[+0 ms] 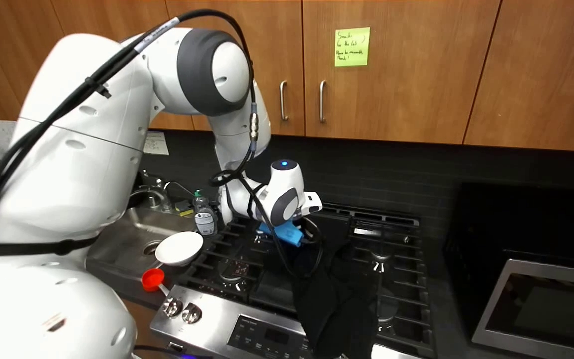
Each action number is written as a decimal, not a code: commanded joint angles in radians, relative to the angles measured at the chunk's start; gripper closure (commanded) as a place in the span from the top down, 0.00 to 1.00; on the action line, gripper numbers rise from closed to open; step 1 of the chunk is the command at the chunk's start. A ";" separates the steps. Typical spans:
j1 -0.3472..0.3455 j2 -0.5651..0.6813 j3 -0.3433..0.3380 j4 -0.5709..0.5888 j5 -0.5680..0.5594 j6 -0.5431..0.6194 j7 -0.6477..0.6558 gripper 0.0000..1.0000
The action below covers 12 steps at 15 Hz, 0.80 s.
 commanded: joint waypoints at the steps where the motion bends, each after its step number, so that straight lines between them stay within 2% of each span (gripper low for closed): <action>1: 0.041 0.082 -0.015 0.156 -0.030 -0.088 -0.046 0.04; 7: 0.093 0.179 -0.017 0.379 -0.065 -0.181 -0.084 0.04; 10: 0.099 0.236 -0.016 0.493 -0.066 -0.223 -0.093 0.04; 12: 0.093 0.254 -0.014 0.524 -0.062 -0.234 -0.101 0.04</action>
